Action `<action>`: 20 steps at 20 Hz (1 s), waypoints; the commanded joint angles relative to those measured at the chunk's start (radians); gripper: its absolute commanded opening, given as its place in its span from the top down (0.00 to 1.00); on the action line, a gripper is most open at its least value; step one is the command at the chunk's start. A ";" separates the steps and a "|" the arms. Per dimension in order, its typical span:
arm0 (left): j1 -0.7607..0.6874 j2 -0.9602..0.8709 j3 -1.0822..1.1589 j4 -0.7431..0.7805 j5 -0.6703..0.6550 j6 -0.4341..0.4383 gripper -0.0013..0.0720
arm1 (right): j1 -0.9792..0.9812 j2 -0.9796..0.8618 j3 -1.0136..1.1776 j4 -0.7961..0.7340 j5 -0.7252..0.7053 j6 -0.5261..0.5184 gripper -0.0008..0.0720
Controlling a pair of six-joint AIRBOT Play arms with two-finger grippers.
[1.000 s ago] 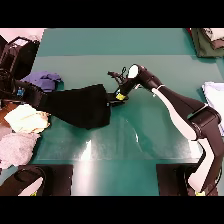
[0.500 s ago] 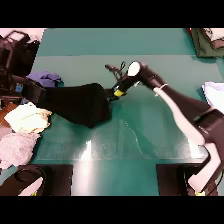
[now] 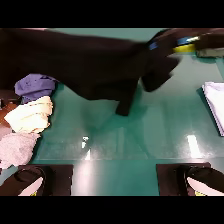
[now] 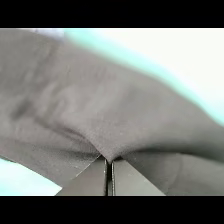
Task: Fold the shirts.
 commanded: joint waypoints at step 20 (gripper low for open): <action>0.000 -0.040 -0.735 -0.098 0.069 -0.027 0.95 | -0.205 -0.307 0.114 0.179 0.279 -0.027 0.96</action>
